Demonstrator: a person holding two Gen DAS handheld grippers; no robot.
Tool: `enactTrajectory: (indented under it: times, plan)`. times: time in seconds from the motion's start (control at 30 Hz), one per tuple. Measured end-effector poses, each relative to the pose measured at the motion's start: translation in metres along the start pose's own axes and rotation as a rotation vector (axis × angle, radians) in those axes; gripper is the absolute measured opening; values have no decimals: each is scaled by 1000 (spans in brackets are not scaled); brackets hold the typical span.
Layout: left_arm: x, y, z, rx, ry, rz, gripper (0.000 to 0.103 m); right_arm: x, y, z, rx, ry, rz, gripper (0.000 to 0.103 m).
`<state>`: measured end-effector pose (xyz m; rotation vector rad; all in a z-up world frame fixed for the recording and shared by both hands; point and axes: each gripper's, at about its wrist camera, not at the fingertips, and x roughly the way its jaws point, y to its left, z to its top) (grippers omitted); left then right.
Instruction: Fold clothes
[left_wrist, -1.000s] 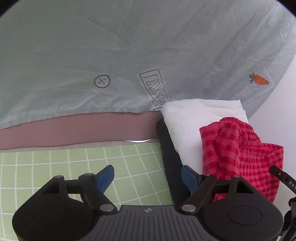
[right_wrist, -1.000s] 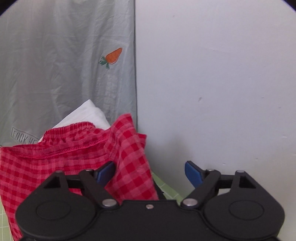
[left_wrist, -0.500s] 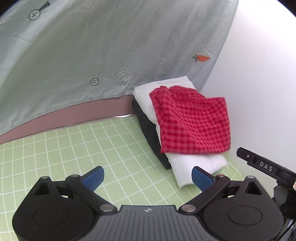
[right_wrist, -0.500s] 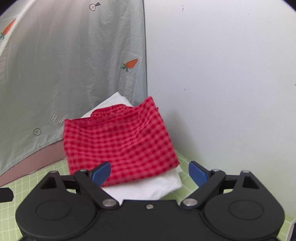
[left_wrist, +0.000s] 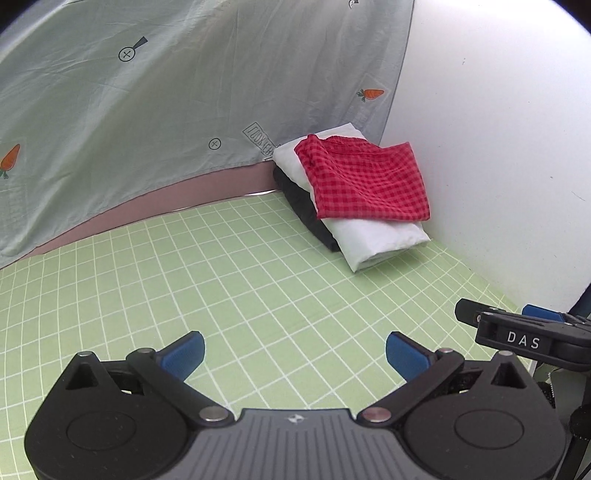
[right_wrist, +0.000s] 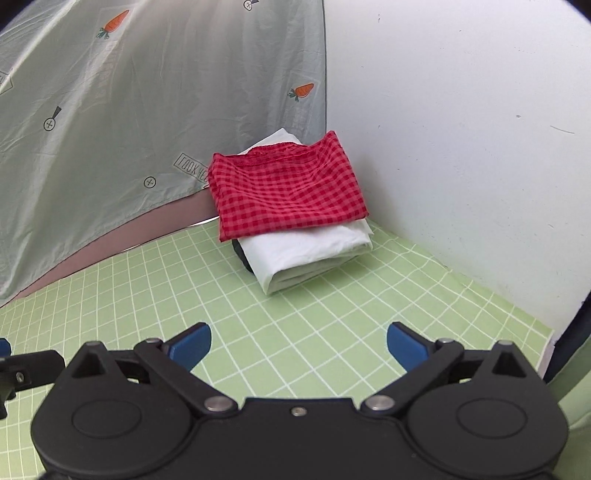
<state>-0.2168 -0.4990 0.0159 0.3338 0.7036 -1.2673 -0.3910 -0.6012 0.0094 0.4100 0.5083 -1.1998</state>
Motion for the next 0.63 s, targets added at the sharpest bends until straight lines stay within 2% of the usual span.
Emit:
enactTrajectory:
  times: [0.23,0.63]
  plan:
    - [-27,-6,-27,0,-9,4,103,-36,-6,-26,2,14,-12,103]
    - [-49,-11,-39,19,-23,-2,103,-66,-9,-41,16,2,-28,103]
